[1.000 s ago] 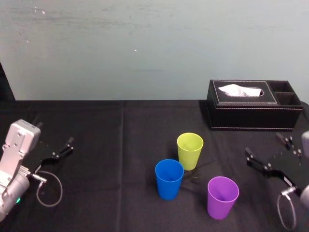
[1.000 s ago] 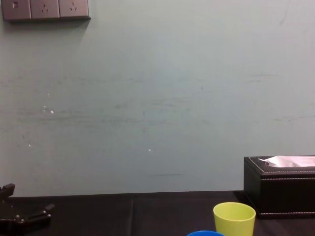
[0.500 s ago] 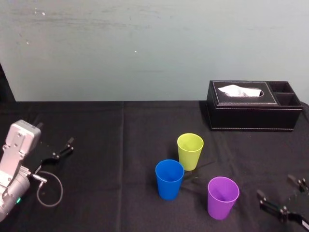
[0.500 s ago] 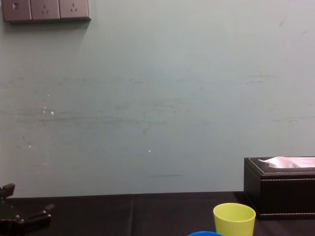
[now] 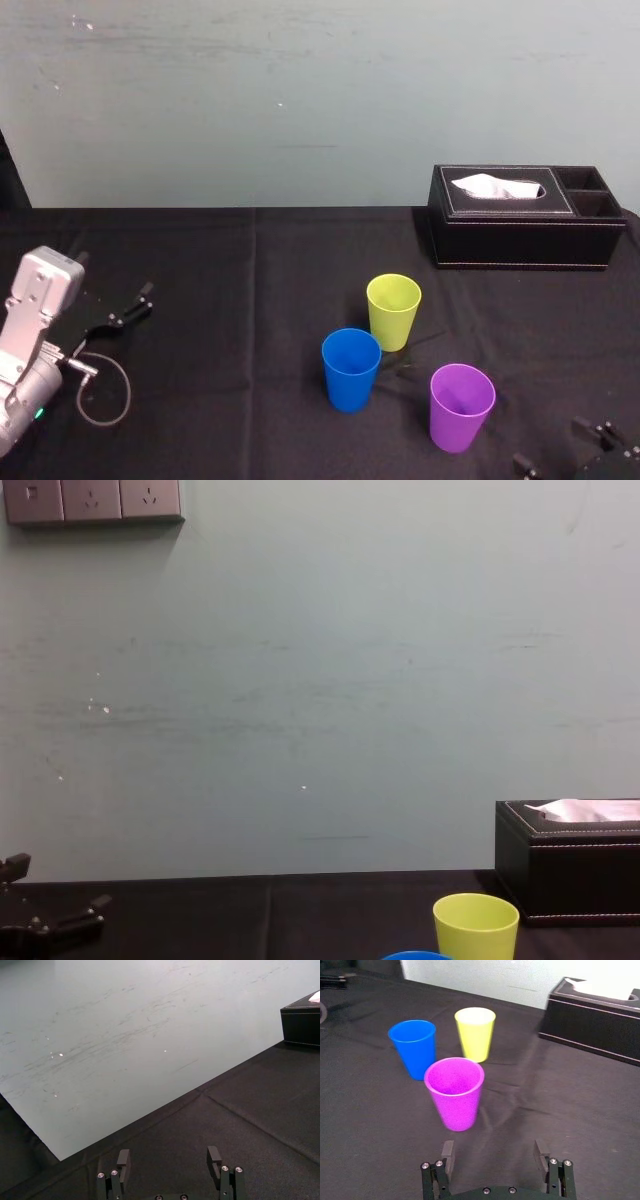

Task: Stack the three plastic cups sequentially using one hand.

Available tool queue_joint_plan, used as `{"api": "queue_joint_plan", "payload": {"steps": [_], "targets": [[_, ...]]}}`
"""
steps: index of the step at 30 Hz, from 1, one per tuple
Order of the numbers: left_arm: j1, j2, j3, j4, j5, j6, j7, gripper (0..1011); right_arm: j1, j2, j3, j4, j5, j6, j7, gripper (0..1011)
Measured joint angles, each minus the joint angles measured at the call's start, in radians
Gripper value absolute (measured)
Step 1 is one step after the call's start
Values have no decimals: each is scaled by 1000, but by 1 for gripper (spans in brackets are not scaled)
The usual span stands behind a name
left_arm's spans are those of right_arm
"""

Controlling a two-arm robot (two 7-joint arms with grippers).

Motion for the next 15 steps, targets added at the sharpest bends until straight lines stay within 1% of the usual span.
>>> {"api": "queue_joint_plan", "payload": {"steps": [3,8,11,15], "targets": [[0,0,0,0,0,0,0,1000,-2,0,-6,-5,-1,-5,27,1003],[0,0,0,0,0,0,0,1000,5,-9,-23,-2,-20,-40,65,1003],[0,0,0,0,0,0,0,1000,25,-25,-45,18,-41,-65,89,1003],[0,0,0,0,0,0,0,1000,46,-45,-62,44,-57,-80,105,1003]]}}
